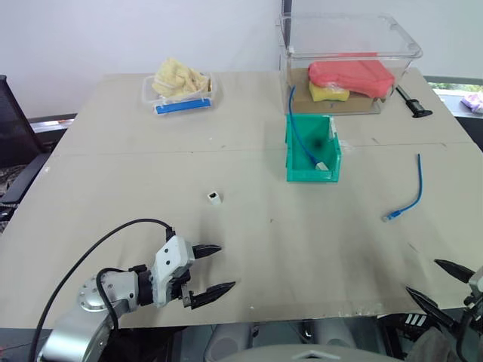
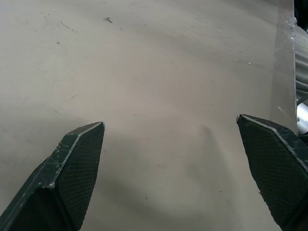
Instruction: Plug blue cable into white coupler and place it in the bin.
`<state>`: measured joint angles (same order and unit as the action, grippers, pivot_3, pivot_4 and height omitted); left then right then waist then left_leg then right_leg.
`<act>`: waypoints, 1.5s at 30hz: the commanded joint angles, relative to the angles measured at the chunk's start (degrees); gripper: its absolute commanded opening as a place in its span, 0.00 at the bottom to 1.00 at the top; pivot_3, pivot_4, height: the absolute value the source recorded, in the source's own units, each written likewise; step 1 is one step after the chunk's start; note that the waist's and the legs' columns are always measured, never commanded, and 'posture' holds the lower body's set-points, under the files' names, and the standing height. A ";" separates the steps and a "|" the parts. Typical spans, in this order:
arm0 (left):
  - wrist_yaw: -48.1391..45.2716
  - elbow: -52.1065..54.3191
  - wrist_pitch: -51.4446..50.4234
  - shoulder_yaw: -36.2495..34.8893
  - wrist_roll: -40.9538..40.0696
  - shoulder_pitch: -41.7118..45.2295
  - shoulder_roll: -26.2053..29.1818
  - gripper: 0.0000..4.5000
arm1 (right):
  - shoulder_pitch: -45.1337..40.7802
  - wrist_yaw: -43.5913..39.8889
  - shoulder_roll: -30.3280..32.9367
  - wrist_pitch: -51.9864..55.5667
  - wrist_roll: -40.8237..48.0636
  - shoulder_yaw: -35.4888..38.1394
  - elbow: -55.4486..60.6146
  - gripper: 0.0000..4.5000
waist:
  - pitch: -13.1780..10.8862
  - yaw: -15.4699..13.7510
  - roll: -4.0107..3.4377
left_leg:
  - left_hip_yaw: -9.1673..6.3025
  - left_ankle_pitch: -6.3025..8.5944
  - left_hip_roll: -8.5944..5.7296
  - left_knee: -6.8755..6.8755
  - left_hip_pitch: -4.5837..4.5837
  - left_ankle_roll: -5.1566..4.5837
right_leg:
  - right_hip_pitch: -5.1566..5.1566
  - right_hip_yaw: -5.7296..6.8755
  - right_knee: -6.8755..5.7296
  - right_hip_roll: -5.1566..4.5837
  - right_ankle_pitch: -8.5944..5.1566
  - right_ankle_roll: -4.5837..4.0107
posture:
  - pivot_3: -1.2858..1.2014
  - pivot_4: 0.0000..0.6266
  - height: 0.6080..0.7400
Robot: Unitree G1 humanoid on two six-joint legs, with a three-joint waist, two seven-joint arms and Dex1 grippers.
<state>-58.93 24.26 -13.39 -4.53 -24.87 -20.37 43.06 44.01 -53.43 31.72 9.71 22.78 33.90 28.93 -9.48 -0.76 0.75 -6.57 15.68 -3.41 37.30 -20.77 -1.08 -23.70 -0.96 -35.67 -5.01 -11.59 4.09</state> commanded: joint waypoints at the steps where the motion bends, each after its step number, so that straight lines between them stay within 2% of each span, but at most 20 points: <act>1: -0.70 1.14 1.46 -0.94 -1.35 -0.83 -0.62 1.00 | -1.19 1.21 0.61 -0.99 0.00 0.63 1.24 0.99 | 0.00 0.00 0.00 | 0.00 0.00 0.00 0.00 0.00 0.00 | 0.00 0.00 0.00 0.00 0.00 0.00 | 0.52 0.24 1.00; 7: -2.91 0.36 4.12 -2.17 -4.19 0.00 -2.43 1.00 | -5.78 3.98 3.33 1.53 -0.33 1.65 2.05 0.99 | -0.03 0.00 -0.05 | 0.04 0.00 0.01 0.00 0.01 0.00 | 0.00 -0.01 0.00 0.00 0.00 0.00 | 0.52 0.24 1.00; 9: -4.14 0.16 5.86 -2.03 -4.39 0.47 -3.00 1.00 | -7.77 3.27 6.52 2.60 -1.03 1.35 1.39 0.99 | -0.03 -0.03 -0.04 | 0.05 0.00 0.00 0.01 0.00 -0.01 | 0.00 -0.01 0.00 0.05 0.00 0.00 | 0.52 0.24 1.00; 13: -8.64 -0.47 10.28 -1.26 -4.95 2.51 -3.18 1.00 | -14.94 0.67 17.62 2.06 -7.74 -2.69 -4.42 0.99 | -0.04 0.07 0.07 | 0.23 -0.01 -0.03 0.02 0.04 -0.02 | 0.01 -0.05 0.00 0.06 0.02 0.01 | 0.52 0.24 1.00; 15: -10.49 -0.05 8.98 -1.22 -6.52 3.88 -2.12 1.00 | -20.41 -2.07 22.68 0.11 -9.45 -6.18 -9.29 0.99 | -0.07 0.09 0.11 | 0.38 -0.01 -0.02 0.03 0.06 -0.02 | 0.03 0.02 0.00 0.07 0.02 0.00 | 0.52 0.24 1.00; 17: -11.44 1.70 8.00 -1.51 -7.55 4.85 -0.80 1.00 | -29.51 -5.56 27.85 -4.01 -12.46 -12.72 -16.48 0.99 | -0.14 0.23 0.11 | 0.50 -0.01 -0.02 0.03 0.04 -0.03 | 0.02 0.05 0.00 0.09 0.02 -0.01 | 0.52 0.24 1.00; 19: -11.86 3.44 7.39 -1.83 -8.26 4.84 0.21 1.00 | -36.63 -8.06 30.38 -6.95 -14.57 -18.14 -22.11 0.99 | -0.33 0.56 0.10 | 0.61 -0.02 0.00 0.05 0.08 -0.03 | 0.04 0.02 0.00 0.10 0.03 -0.02 | 0.52 0.24 1.00; 23: -9.13 10.47 3.11 -3.30 -11.28 3.70 1.96 1.00 | -54.13 -13.53 30.55 -14.24 -20.92 -31.01 -35.71 0.99 | -0.54 0.93 0.26 | 0.58 -0.01 0.04 0.04 0.02 -0.04 | 0.02 0.09 0.08 0.11 0.08 -0.10 | 0.52 0.24 1.00; 27: -4.51 17.42 -1.65 -3.94 -13.82 3.38 2.93 1.00 | -66.86 -19.26 29.34 -21.70 -26.84 -40.67 -48.99 0.99 | -0.62 1.07 0.28 | 0.60 0.01 -0.01 0.03 -0.07 -0.08 | 0.00 0.07 0.22 0.06 0.20 -0.26 | 0.52 0.24 1.00; 31: 1.53 23.15 -7.20 -3.49 -16.33 5.20 3.55 1.00 | -76.30 -24.23 27.12 -26.56 -31.07 -47.43 -59.21 0.74 | -0.62 1.48 0.33 | 0.57 0.03 -0.03 0.04 -0.04 -0.10 | 0.02 -0.01 0.31 0.05 0.25 -0.19 | 0.52 0.24 1.00; 35: 5.23 25.64 -10.40 -4.23 -17.66 5.39 3.88 1.00 | -80.61 -28.71 24.73 -26.21 -29.55 -49.11 -61.19 0.27 | -0.63 1.66 0.39 | 0.51 0.03 -0.02 0.06 0.09 -0.11 | 0.09 -0.10 0.28 0.09 0.37 -0.07 | 0.52 0.24 1.00; 36: 5.88 25.92 -10.76 -4.46 -17.85 5.20 3.80 1.00 | -80.49 -30.03 24.56 -25.23 -28.47 -49.00 -59.92 0.21 | -0.63 1.67 0.39 | 0.51 0.03 -0.01 0.06 0.10 -0.11 | 0.09 -0.13 0.27 0.11 0.39 -0.11 | 0.52 0.24 1.00; 38: 6.79 26.02 -11.17 -4.53 -17.86 5.00 3.60 1.00 | -79.80 -31.76 24.47 -23.58 -27.05 -48.62 -57.25 0.01 | -0.63 1.68 0.38 | 0.49 0.03 0.02 0.08 0.14 -0.11 | 0.08 -0.14 0.17 0.15 0.41 -0.16 | 0.52 0.24 1.00; 42: 7.22 23.07 -10.34 -3.84 -16.09 5.56 2.80 1.00 | -76.84 -33.19 23.58 -14.36 -21.88 -46.84 -46.71 0.01 | -0.65 1.57 0.32 | 0.43 0.03 0.11 0.08 0.14 -0.10 | 0.06 -0.11 0.12 0.25 0.42 -0.18 | 0.52 0.24 1.00; 45: 5.38 14.53 -8.31 -0.90 -12.51 10.23 1.61 1.00 | -75.34 -31.16 21.40 -6.53 -20.20 -47.24 -37.29 0.01 | -0.67 1.38 0.22 | 0.40 0.03 0.12 0.08 0.10 -0.09 | 0.01 -0.11 0.12 0.26 0.46 -0.12 | 0.52 0.24 1.00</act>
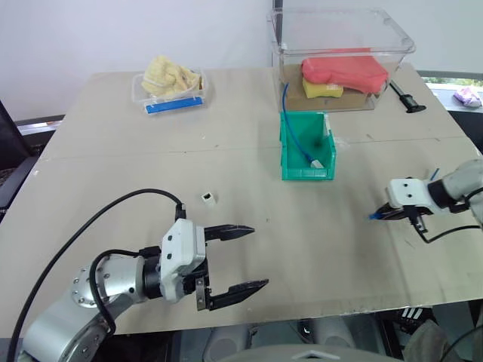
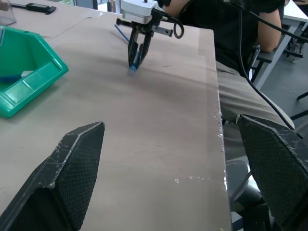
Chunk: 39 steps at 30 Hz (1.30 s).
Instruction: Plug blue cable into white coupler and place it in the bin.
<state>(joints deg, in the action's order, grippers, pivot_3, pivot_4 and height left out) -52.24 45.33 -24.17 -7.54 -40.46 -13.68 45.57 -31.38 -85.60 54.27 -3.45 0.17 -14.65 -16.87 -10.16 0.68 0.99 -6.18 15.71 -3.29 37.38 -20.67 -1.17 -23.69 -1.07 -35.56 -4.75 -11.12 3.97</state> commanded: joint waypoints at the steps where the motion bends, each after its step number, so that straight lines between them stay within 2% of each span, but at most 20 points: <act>1: -3.17 -11.68 4.04 3.53 5.11 6.01 -1.07 1.00 | -0.24 2.71 -3.36 10.44 1.74 -0.16 12.20 0.01 | 0.02 -0.14 -0.04 | 0.00 0.00 -0.01 0.00 -0.01 0.00 | 0.00 0.00 0.00 0.00 0.00 0.00 | 0.52 0.24 1.00; 3: -6.35 -19.34 7.18 5.15 8.01 9.30 -1.32 1.00 | -1.30 5.15 -7.35 15.93 -0.53 -3.38 17.03 0.01 | 0.03 -0.05 -0.02 | 0.02 -0.01 -0.04 0.02 -0.01 0.01 | 0.00 0.07 -0.01 0.04 0.03 -0.03 | 0.52 0.24 1.00; 6: -9.57 -25.10 10.95 6.09 10.34 11.22 -1.59 1.00 | -3.84 8.41 -12.64 21.40 -3.95 -7.29 18.98 0.01 | 0.03 0.17 0.00 | 0.00 -0.01 0.03 0.02 -0.07 0.04 | -0.15 0.00 -0.03 0.13 0.08 -0.09 | 0.52 0.24 1.00; 9: -11.05 -26.94 12.95 6.45 11.60 11.64 -1.85 1.00 | -5.88 10.64 -17.03 25.02 -6.30 -10.79 19.59 0.01 | 0.03 0.07 0.00 | 0.01 -0.14 -0.01 0.02 -0.25 0.31 | -0.33 -0.02 -0.02 0.06 0.09 -0.09 | 0.52 0.24 1.00; 14: -11.16 -26.22 13.46 7.79 13.18 11.59 -2.69 1.00 | -6.28 12.81 -20.42 26.23 -8.31 -13.70 18.37 0.01 | 0.07 0.02 0.07 | -0.08 -0.08 -0.01 0.00 -0.31 0.45 | -0.39 0.04 0.00 0.04 0.09 -0.09 | 0.52 0.24 1.00; 15: -10.92 -25.74 13.08 8.15 13.23 11.59 -2.85 1.00 | -6.03 12.92 -20.73 26.49 -7.72 -13.22 18.52 0.16 | 0.07 0.07 0.07 | -0.08 -0.07 -0.01 -0.01 -0.30 0.46 | -0.38 0.04 0.00 0.05 0.09 -0.09 | 0.52 0.24 1.00; 17: -10.19 -25.21 13.14 8.88 13.76 11.96 -3.45 1.00 | -5.20 13.46 -20.65 27.04 -6.44 -11.39 19.71 0.31 | 0.07 0.24 0.07 | -0.05 -0.07 0.00 -0.02 -0.28 0.45 | -0.38 0.01 -0.01 0.06 0.09 -0.09 | 0.52 0.24 1.00; 20: -8.94 -24.57 11.96 10.20 14.25 13.27 -4.56 1.00 | -2.31 15.36 -19.57 25.85 -2.68 -5.79 23.91 0.61 | 0.06 0.03 0.05 | -0.14 -0.04 0.02 -0.03 -0.27 0.40 | -0.38 0.08 -0.07 0.09 0.09 -0.09 | 0.52 0.24 1.00; 22: -7.49 -24.26 8.36 11.94 15.04 15.27 -4.52 1.00 | 2.33 14.55 -17.95 26.15 3.23 -0.06 29.84 0.80 | 0.05 -0.27 0.03 | -0.24 0.06 0.00 -0.02 -0.34 0.23 | -0.38 0.16 -0.07 0.07 0.09 -0.09 | 0.52 0.24 1.00; 26: -6.19 -24.41 4.08 14.58 15.12 19.61 -5.84 1.00 | 11.36 15.87 -15.69 29.33 12.26 9.24 39.99 0.80 | 0.05 -0.81 0.03 | -0.33 0.07 -0.09 0.02 -0.41 0.21 | -0.38 0.18 -0.05 0.04 0.09 -0.08 | 0.52 0.24 1.00; 32: -3.64 -29.12 -0.13 20.22 19.27 28.81 -10.00 1.00 | 36.44 26.15 -17.69 26.21 15.98 25.46 53.69 0.80 | 0.08 -1.52 0.04 | -0.37 0.07 -0.09 0.02 -0.38 0.20 | -0.31 0.25 -0.08 0.07 0.08 -0.07 | 0.52 0.24 1.00; 39: -3.44 -36.79 1.09 26.06 25.23 35.19 -14.12 1.00 | 54.07 36.84 -23.71 26.48 16.85 31.65 64.55 0.80 | 0.09 -1.20 0.03 | -0.13 0.07 -0.02 0.05 -0.13 0.18 | -0.18 0.04 -0.09 0.14 -0.03 0.13 | 0.52 0.24 1.00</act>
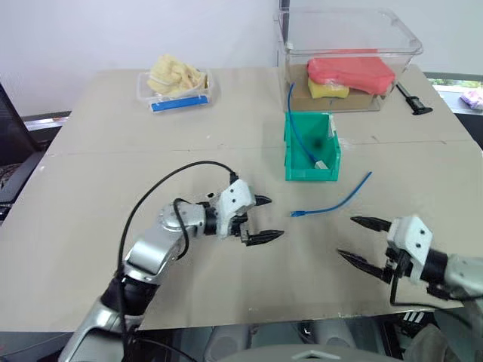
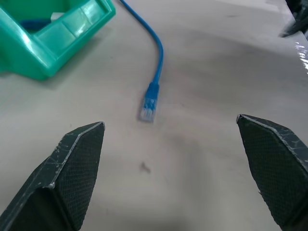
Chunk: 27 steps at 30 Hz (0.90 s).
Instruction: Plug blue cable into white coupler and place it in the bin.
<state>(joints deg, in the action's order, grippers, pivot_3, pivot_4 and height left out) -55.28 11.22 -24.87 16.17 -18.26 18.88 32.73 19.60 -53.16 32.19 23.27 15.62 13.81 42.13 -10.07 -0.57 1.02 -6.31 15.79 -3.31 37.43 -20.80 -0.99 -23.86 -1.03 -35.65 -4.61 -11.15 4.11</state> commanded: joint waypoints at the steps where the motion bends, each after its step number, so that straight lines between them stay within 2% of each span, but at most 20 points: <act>1: -0.41 -4.30 2.61 3.27 4.19 3.66 -2.02 1.00 | 4.45 5.52 -2.27 -0.01 1.85 3.84 6.57 0.80 | 0.01 0.02 0.02 | 0.03 -0.01 0.02 0.03 0.03 0.00 | 0.02 -0.03 -0.01 0.02 -0.02 0.04 | 0.52 0.24 1.00; 7: -1.90 -14.32 7.58 7.61 9.55 8.76 -5.93 1.00 | 10.12 9.82 -3.37 -0.04 2.61 5.43 10.09 0.80 | 0.04 -0.19 0.04 | 0.03 -0.01 0.04 0.10 0.09 0.00 | 0.11 -0.01 -0.06 0.04 -0.03 0.06 | 0.52 0.24 1.00; 8: -2.12 -15.96 8.09 8.15 10.44 9.65 -6.51 0.89 | 11.05 10.30 -3.37 -0.15 2.73 5.84 10.52 0.81 | 0.04 -0.22 0.05 | 0.01 -0.01 0.03 0.11 0.07 0.00 | 0.11 -0.01 -0.05 0.03 -0.02 0.04 | 0.52 0.24 1.00; 9: -2.53 -17.21 8.78 8.62 11.15 10.27 -6.88 0.85 | 11.90 10.60 -3.36 -0.31 2.77 6.13 10.90 0.81 | 0.04 -0.23 0.05 | 0.00 -0.01 0.03 0.11 0.06 0.00 | 0.11 0.00 -0.04 0.03 -0.01 0.01 | 0.52 0.24 1.00; 13: -4.68 -20.13 11.00 9.40 12.19 11.49 -8.37 0.41 | 14.91 11.58 -3.14 -0.91 2.66 6.89 12.00 0.81 | 0.05 -0.25 0.05 | -0.02 0.00 0.02 0.10 0.05 -0.01 | 0.11 0.01 -0.03 0.01 -0.02 0.02 | 0.52 0.24 1.00; 17: -6.40 -20.92 12.36 9.37 12.61 11.63 -8.84 0.03 | 15.89 13.81 -3.62 0.04 2.91 6.26 12.80 0.81 | 0.06 -0.23 0.06 | 0.00 0.00 0.02 0.10 0.05 -0.01 | 0.12 0.00 -0.01 -0.01 -0.04 0.07 | 0.52 0.24 1.00; 20: -7.63 -20.25 13.75 8.37 11.72 11.12 -8.94 0.01 | 15.11 16.84 -4.42 2.34 3.02 4.16 12.95 0.81 | 0.06 -0.23 0.06 | -0.03 0.00 0.05 0.10 0.06 -0.01 | 0.12 0.03 -0.02 0.01 -0.05 0.07 | 0.52 0.24 1.00; 24: -8.48 -16.87 18.11 3.43 6.96 10.21 -9.97 0.01 | 9.31 24.25 -9.81 11.09 9.95 1.03 12.18 0.81 | 0.06 -0.11 0.06 | -0.05 0.00 0.12 0.10 0.06 -0.01 | 0.11 0.03 -0.02 0.03 -0.03 0.03 | 0.52 0.24 1.00; 25: -8.65 -15.96 19.19 2.21 5.82 10.10 -10.31 0.00 | 8.25 25.12 -10.81 12.41 11.75 0.24 12.82 0.93 | 0.05 -0.14 0.06 | -0.06 0.00 0.12 0.10 0.03 -0.01 | 0.09 0.03 -0.02 0.02 0.00 -0.02 | 0.52 0.24 1.00; 26: -8.83 -15.17 20.14 1.26 4.91 9.98 -10.53 0.00 | 6.99 26.56 -11.91 13.41 12.63 -0.30 13.23 0.99 | 0.05 -0.18 0.06 | -0.05 0.00 0.12 0.11 -0.01 -0.01 | 0.05 0.03 -0.02 0.01 0.06 -0.11 | 0.52 0.24 1.00; 27: -8.48 -14.26 20.80 0.02 3.90 9.83 -10.92 0.00 | 5.17 29.38 -13.88 14.73 13.60 -0.46 13.07 0.99 | 0.06 -0.22 0.05 | -0.06 0.00 0.12 0.11 -0.03 -0.01 | 0.04 0.03 -0.02 0.01 0.07 -0.12 | 0.52 0.24 1.00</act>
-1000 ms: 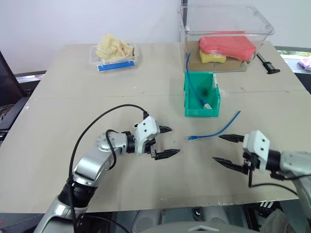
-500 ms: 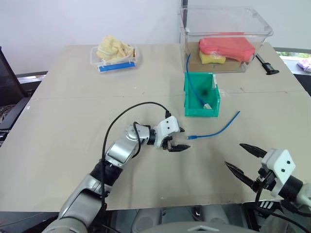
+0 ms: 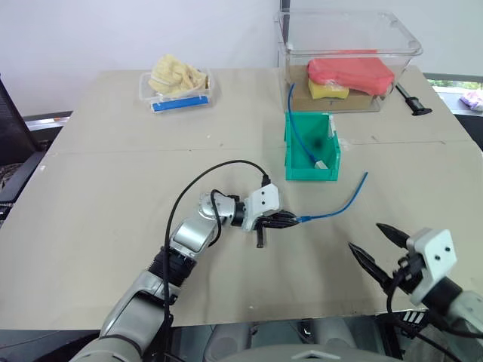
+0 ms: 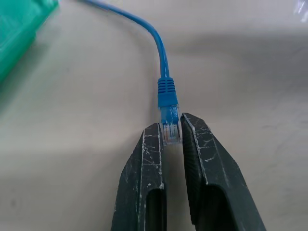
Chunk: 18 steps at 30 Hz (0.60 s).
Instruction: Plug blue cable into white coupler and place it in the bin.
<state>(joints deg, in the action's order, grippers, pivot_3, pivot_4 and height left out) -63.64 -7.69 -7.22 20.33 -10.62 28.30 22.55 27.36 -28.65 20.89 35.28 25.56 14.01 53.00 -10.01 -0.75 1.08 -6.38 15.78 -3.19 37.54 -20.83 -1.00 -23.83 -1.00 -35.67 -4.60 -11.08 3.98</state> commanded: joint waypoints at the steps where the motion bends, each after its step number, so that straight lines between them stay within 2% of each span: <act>1: 0.26 5.41 3.84 -5.16 -4.50 0.28 -1.09 0.00 | -4.02 7.36 -4.24 4.21 4.95 -0.67 1.96 0.99 | 0.00 -0.07 -0.01 | -0.01 0.00 0.00 0.00 0.01 0.00 | 0.00 0.01 0.00 0.00 0.00 -0.01 | 0.52 0.24 1.00; 7: 0.90 7.95 12.42 -8.42 -5.36 -1.12 -2.35 0.00 | -13.09 20.56 -14.31 14.63 25.11 -1.24 -0.48 0.99 | 0.01 0.04 -0.04 | -0.07 0.00 -0.02 -0.04 -0.02 0.01 | -0.03 0.01 0.01 0.00 0.03 -0.07 | 0.52 0.24 1.00; 13: 1.34 6.78 18.16 -9.30 -4.95 -1.17 -2.62 0.00 | -21.48 31.73 -16.36 14.80 44.84 -2.65 -5.47 0.99 | 0.01 0.16 -0.04 | -0.04 0.00 -0.07 -0.04 0.01 0.00 | -0.03 -0.02 -0.01 0.04 0.03 -0.07 | 0.52 0.24 1.00; 18: 1.03 5.93 20.50 -9.15 -4.80 -1.56 -2.37 0.00 | -25.72 37.38 -14.04 13.24 51.31 -4.12 -8.10 0.99 | 0.01 0.30 -0.04 | -0.01 0.00 -0.12 -0.04 -0.01 -0.01 | -0.03 -0.06 0.00 0.07 0.04 -0.07 | 0.52 0.24 1.00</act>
<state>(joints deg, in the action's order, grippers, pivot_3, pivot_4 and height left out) -62.40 -2.49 11.43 11.76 -15.17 26.78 20.06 2.61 7.08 6.15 49.83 73.83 10.58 44.41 -10.01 -0.45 1.04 -6.40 15.78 -3.31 37.50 -20.83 -1.00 -23.85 -1.05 -35.68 -4.53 -11.05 3.91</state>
